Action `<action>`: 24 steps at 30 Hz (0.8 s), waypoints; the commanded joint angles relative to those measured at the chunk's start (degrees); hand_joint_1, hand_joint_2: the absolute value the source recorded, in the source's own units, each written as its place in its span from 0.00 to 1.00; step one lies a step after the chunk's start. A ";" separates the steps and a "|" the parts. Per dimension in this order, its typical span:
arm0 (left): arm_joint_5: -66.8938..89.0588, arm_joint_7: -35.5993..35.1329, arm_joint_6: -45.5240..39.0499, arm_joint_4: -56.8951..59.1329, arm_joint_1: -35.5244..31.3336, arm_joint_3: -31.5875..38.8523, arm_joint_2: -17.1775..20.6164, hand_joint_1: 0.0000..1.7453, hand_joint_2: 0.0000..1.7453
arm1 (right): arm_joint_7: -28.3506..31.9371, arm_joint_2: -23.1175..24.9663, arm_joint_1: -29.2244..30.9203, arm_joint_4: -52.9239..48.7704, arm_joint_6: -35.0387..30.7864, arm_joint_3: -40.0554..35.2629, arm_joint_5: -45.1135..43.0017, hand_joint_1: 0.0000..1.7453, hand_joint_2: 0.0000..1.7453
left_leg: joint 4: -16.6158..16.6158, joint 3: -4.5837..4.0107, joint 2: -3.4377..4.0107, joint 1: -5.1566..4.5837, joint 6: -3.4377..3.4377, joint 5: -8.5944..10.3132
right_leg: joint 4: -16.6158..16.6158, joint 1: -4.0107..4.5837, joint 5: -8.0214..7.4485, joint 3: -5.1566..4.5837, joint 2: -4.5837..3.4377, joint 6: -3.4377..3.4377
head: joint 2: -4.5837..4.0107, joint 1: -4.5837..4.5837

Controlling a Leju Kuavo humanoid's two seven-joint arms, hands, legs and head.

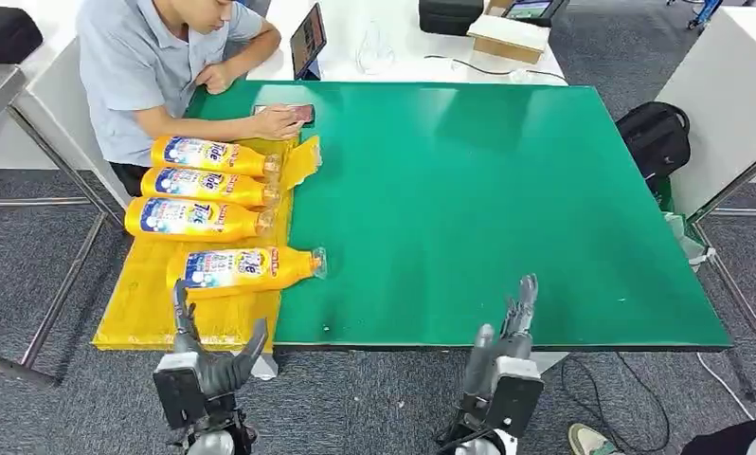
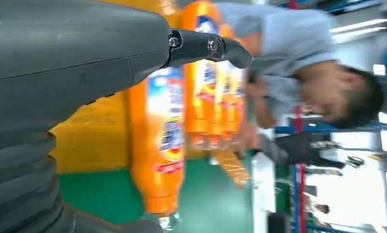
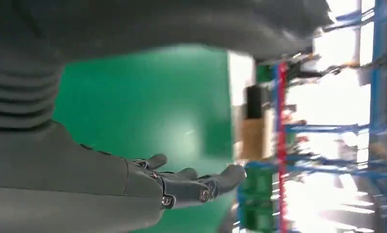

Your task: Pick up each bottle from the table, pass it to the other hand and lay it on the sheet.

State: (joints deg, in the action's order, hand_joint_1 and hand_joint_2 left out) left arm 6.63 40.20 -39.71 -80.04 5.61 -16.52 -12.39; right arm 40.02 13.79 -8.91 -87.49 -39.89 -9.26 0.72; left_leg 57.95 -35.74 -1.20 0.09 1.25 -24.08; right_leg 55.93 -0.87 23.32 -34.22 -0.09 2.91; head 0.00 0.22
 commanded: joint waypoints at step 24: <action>-1.82 -0.20 0.40 12.24 -4.42 -16.82 6.47 0.00 1.00 | -0.02 -3.82 3.58 19.47 -0.11 -8.15 12.04 0.00 1.00 | -0.11 0.25 0.12 0.05 -0.05 -0.04 | -0.13 0.07 0.01 0.22 -0.04 -0.08 | 0.00 0.00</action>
State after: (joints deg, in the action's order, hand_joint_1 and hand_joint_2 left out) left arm 6.89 40.17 -39.10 -76.90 4.79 -30.16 -8.50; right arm 40.02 14.71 -6.99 -75.96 -39.89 -9.35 14.38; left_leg 57.95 -35.72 -1.16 0.10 1.25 -24.08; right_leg 55.93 -0.84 23.32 -34.23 -0.10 2.90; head 0.00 0.22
